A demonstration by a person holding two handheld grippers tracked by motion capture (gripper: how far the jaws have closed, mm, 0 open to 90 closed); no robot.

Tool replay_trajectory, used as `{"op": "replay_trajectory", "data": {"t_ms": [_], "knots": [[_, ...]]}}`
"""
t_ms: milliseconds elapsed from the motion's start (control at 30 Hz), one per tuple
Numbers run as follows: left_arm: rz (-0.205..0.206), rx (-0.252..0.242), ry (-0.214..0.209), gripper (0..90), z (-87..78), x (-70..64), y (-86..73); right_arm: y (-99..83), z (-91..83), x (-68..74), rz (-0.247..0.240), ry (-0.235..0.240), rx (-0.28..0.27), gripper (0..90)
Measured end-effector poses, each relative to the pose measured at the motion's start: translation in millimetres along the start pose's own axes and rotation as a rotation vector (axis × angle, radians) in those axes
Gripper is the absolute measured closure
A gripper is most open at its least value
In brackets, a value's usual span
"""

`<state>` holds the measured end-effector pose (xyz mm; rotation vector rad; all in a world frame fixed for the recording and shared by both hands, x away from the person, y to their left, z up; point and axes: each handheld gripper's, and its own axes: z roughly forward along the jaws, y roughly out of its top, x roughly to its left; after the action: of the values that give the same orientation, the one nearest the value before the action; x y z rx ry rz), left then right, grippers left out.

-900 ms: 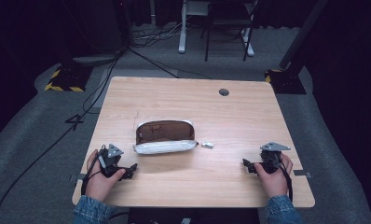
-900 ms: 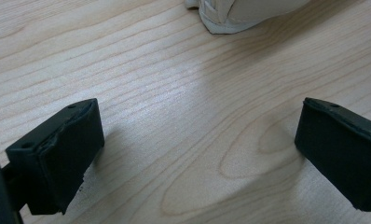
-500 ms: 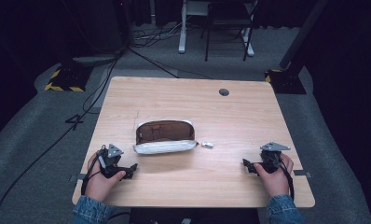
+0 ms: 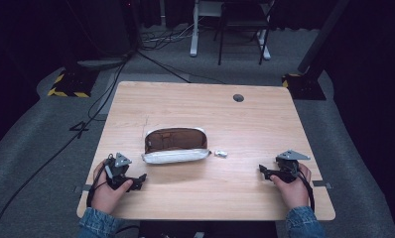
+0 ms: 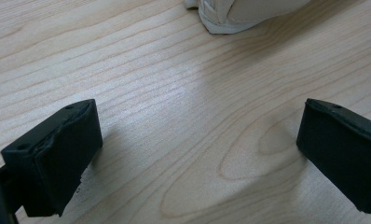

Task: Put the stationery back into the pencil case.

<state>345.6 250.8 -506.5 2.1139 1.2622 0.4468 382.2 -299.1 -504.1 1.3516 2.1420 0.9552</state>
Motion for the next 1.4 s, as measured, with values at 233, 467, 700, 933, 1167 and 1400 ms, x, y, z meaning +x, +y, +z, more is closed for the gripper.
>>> {"op": "replay_trajectory", "data": {"t_ms": [233,467,700,933,1167,1400], "knots": [[-0.004,0.001,0.007,0.4,0.4,1.1,0.7,2.2,2.6,0.7,-0.013,0.003,-0.004,22.7],[-0.013,-0.001,0.01,0.4,1.4,5.5,1.7,4.5,0.8,1.5,-0.001,0.034,-0.004,26.6],[-0.013,-0.001,0.012,0.4,1.5,5.2,1.6,21.5,-10.0,10.7,-0.036,0.092,-0.028,27.1],[-0.011,0.002,0.01,0.4,1.3,5.4,1.7,43.0,-13.9,20.8,-0.075,0.135,-0.037,28.2],[-0.011,0.002,0.01,0.4,1.3,5.3,1.7,63.2,-12.2,35.1,-0.127,0.175,-0.038,28.6],[-0.011,0.002,0.01,0.4,1.3,5.3,1.7,78.8,-7.6,49.6,-0.154,0.208,-0.052,28.9]]}}
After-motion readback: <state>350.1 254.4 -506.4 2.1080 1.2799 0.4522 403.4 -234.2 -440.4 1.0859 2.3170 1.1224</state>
